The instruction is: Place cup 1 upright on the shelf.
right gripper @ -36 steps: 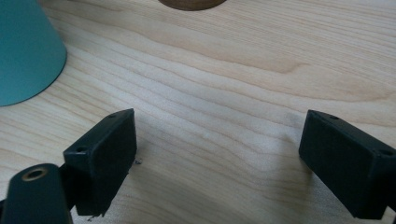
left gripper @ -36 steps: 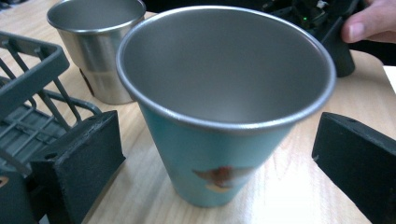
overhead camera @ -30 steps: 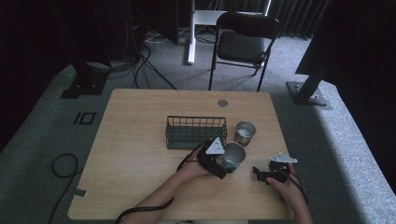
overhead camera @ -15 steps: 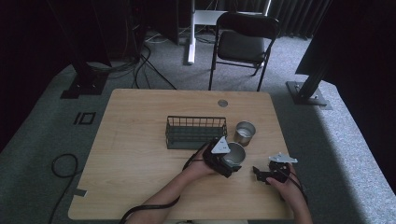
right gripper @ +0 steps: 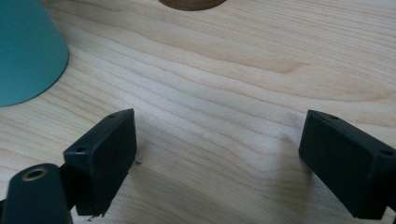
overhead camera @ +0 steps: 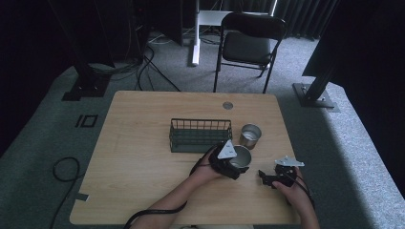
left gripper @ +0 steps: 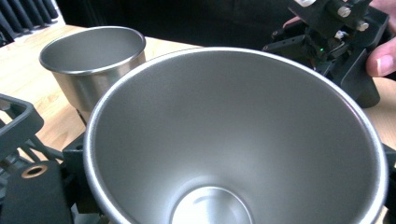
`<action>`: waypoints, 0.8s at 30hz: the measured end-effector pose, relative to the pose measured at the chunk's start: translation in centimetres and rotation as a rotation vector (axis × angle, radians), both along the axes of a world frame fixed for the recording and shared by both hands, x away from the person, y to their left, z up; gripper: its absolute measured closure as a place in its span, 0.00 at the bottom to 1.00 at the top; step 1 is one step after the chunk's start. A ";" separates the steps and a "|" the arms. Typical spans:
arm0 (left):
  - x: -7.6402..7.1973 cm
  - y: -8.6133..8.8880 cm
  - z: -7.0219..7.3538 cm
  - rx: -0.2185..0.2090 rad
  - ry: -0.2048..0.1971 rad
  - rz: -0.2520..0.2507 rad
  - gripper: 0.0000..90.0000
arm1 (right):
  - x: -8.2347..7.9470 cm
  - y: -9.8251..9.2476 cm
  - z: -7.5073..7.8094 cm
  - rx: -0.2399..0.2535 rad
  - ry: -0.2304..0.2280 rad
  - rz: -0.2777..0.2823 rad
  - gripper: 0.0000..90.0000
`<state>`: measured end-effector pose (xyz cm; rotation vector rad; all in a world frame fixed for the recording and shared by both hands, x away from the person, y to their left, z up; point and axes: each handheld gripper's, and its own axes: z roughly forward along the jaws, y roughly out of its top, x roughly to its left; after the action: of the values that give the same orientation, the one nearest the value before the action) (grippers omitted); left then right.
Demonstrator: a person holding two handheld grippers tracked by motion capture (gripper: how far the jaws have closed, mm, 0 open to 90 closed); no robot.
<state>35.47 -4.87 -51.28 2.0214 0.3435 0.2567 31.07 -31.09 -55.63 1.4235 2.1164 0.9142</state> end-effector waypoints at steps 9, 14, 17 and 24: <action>-0.3 0.5 0.8 -0.014 0.000 0.015 0.15 | 0.0 0.0 0.0 -0.001 0.000 0.000 0.12; -0.5 0.9 1.9 -0.019 -0.003 0.015 0.15 | 0.0 0.0 0.0 0.000 0.000 0.000 0.12; -0.7 1.1 2.6 -0.027 -0.007 0.017 0.15 | 0.0 0.0 0.0 0.000 0.000 0.000 0.12; -0.8 1.6 4.1 -0.054 -0.011 0.026 0.15 | 0.0 0.0 0.0 -0.001 -0.001 0.001 0.12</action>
<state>34.63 -3.27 -47.17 1.9629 0.3664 0.2725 31.08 -31.09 -55.64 1.4216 2.1165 0.9139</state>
